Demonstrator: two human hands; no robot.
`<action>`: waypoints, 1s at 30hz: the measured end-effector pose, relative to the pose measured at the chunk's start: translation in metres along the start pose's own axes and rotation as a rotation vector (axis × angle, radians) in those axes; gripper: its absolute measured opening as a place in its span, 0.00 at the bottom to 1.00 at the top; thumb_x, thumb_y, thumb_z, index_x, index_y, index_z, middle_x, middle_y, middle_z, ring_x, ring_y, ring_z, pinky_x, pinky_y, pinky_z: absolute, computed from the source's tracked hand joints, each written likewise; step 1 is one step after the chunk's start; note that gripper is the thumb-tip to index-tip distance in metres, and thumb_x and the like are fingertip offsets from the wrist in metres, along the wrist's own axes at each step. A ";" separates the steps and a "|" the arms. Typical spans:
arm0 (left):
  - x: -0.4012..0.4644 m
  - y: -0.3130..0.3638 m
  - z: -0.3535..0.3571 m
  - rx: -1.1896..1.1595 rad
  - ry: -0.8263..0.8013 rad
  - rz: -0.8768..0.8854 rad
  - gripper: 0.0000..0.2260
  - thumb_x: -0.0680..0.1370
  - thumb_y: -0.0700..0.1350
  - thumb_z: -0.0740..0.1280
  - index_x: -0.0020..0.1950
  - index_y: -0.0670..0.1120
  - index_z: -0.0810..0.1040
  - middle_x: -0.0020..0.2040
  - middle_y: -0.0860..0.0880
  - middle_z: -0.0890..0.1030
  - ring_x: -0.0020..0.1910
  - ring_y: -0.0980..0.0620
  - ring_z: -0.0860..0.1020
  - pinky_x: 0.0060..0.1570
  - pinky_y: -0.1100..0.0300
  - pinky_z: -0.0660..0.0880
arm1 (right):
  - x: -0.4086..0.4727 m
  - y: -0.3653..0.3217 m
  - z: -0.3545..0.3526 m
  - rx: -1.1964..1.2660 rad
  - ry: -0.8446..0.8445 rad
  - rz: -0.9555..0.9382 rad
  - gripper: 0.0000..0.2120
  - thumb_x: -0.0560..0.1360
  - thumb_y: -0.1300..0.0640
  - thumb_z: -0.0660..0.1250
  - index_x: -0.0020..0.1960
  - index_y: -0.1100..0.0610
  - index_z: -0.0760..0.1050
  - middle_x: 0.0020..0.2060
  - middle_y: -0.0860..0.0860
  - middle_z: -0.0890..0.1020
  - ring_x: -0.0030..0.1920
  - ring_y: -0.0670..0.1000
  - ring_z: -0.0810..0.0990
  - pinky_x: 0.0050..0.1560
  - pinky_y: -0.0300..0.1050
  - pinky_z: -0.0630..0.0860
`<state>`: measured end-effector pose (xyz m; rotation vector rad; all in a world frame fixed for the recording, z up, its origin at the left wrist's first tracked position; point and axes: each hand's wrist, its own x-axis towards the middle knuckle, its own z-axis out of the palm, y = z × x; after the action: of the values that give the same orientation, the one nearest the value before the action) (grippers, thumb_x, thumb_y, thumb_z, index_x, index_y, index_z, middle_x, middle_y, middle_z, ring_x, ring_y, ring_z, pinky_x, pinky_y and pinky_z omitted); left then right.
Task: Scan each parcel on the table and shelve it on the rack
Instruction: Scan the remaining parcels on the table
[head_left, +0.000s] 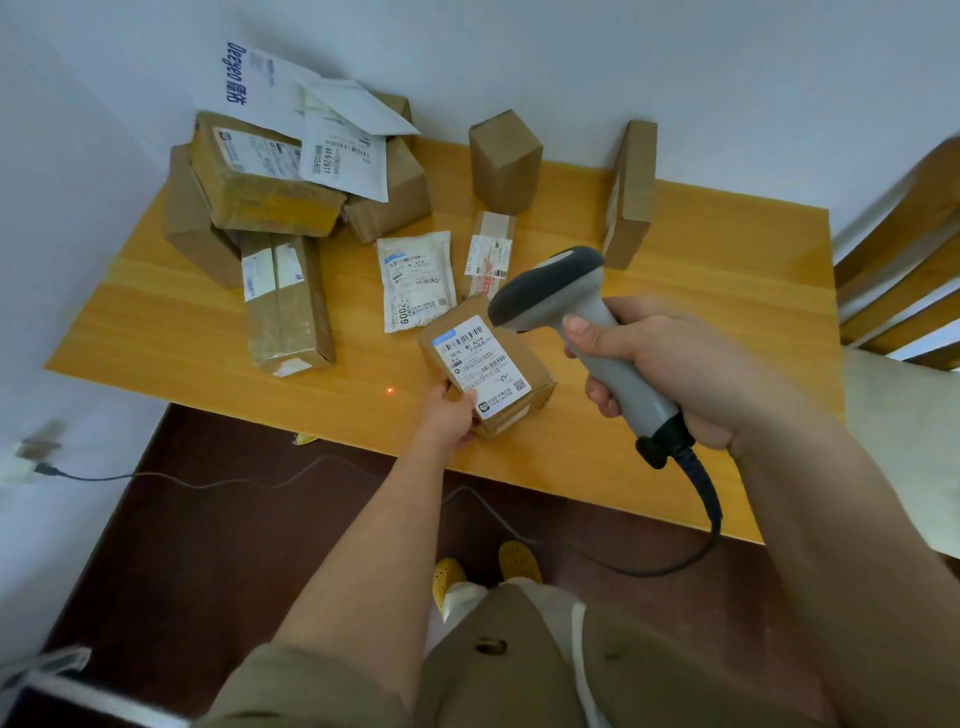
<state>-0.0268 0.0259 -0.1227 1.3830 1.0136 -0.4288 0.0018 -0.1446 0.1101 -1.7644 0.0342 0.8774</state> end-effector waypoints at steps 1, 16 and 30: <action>0.000 0.001 0.001 -0.021 -0.004 -0.020 0.20 0.83 0.45 0.61 0.75 0.52 0.64 0.63 0.46 0.79 0.54 0.47 0.77 0.37 0.57 0.72 | 0.000 0.000 -0.001 0.002 0.006 0.004 0.08 0.79 0.54 0.66 0.51 0.59 0.76 0.38 0.56 0.74 0.30 0.49 0.74 0.33 0.45 0.72; 0.001 -0.024 0.025 -0.510 -0.124 -0.096 0.25 0.78 0.38 0.69 0.72 0.47 0.64 0.61 0.48 0.78 0.58 0.47 0.78 0.57 0.44 0.78 | 0.021 0.031 -0.016 0.051 0.053 0.052 0.12 0.79 0.54 0.68 0.54 0.63 0.75 0.34 0.55 0.75 0.28 0.48 0.74 0.32 0.42 0.73; -0.082 -0.095 -0.086 -0.710 0.036 0.091 0.21 0.77 0.41 0.71 0.67 0.49 0.68 0.63 0.45 0.80 0.63 0.43 0.78 0.67 0.46 0.72 | 0.076 0.114 0.115 0.126 -0.061 0.022 0.24 0.73 0.71 0.69 0.62 0.55 0.65 0.44 0.53 0.78 0.29 0.46 0.72 0.29 0.38 0.73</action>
<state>-0.1732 0.0628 -0.1040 0.7910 0.9952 0.0372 -0.0542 -0.0636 -0.0392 -1.6222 0.0684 0.9249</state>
